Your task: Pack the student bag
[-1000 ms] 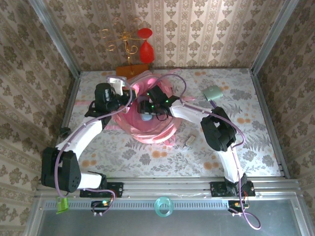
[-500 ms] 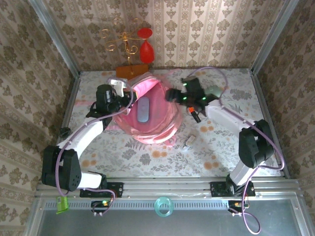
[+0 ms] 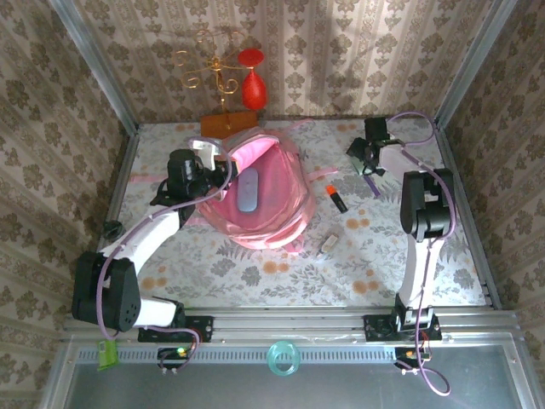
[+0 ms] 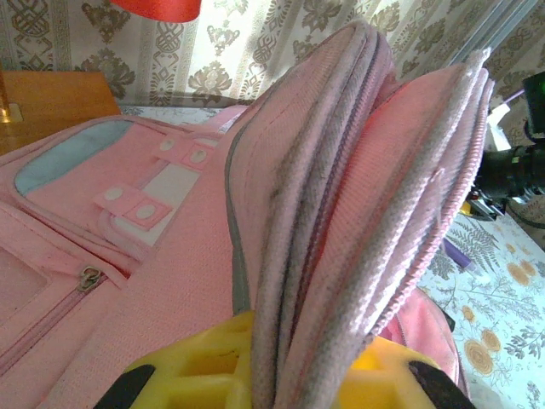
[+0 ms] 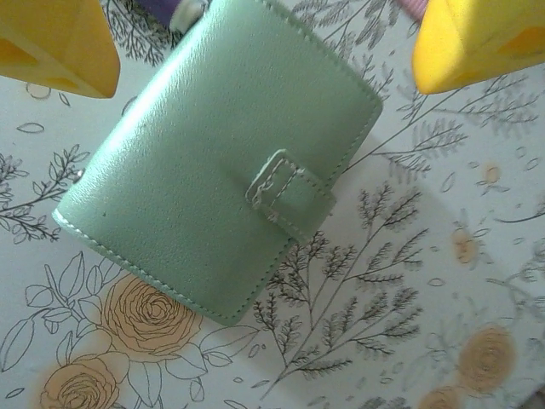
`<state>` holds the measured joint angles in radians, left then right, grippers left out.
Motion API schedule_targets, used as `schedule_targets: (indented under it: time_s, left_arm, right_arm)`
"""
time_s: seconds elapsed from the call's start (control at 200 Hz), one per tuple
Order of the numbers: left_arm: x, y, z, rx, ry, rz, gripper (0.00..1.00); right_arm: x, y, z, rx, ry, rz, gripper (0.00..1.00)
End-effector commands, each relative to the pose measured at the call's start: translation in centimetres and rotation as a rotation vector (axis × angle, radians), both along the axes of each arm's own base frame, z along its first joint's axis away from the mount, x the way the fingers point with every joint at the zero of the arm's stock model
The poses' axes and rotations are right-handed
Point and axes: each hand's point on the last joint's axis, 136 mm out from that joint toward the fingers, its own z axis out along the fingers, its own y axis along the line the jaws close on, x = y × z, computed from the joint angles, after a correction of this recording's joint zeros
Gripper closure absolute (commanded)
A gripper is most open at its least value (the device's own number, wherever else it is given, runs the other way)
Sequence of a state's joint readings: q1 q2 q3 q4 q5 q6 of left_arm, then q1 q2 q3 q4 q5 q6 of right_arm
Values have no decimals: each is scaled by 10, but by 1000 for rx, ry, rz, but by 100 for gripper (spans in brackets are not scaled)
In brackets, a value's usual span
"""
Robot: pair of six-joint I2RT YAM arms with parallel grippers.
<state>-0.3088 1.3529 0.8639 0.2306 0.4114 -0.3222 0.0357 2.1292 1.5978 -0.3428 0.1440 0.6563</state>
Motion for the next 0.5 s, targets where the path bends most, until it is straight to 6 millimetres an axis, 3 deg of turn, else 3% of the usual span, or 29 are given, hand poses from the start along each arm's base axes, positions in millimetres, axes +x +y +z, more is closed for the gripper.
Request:
schedule_targets:
  time_s: [0.0,0.23,0.495]
  left_arm:
    - [3,-7,45,-60,-148,-20,100]
    - [4,-10,41,-68,-138,-29,100]
    - [5,-10,37,-61,-133,-26,100]
  right_arm:
    - [-1,-21,-12,-43,65,-84,10]
    - [3,-31,-25,-70,129,-103,10]
    - [4,-11,-35,-138,230,-6,10]
